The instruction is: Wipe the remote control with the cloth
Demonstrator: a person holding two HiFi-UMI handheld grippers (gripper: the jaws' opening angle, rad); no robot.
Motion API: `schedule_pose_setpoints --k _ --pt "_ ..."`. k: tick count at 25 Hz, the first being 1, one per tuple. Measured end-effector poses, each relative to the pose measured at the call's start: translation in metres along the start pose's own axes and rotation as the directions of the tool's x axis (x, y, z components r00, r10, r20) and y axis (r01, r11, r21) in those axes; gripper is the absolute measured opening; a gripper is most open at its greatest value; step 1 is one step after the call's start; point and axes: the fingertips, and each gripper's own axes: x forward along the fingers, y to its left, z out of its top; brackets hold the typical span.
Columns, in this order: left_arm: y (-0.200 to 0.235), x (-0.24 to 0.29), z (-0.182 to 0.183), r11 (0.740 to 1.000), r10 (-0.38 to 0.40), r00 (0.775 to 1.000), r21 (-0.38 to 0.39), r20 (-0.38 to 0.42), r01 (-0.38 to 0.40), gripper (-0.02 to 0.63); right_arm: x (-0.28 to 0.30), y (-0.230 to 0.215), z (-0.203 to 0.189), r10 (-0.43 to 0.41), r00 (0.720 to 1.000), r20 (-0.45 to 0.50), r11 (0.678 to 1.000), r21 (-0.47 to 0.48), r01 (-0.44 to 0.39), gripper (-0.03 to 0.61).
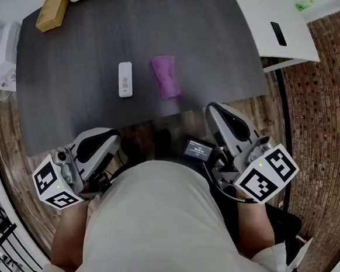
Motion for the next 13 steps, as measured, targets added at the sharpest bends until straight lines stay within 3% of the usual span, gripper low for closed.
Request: schedule_pose_setpoints --k 13 --pt "-0.003 0.018 -0.011 1.000 -0.025 0.999 -0.009 -0.046 0.025 0.002 -0.010 -0.022 0.009 -0.044 0.999 0.006 0.999 -0.026 0.044 0.009"
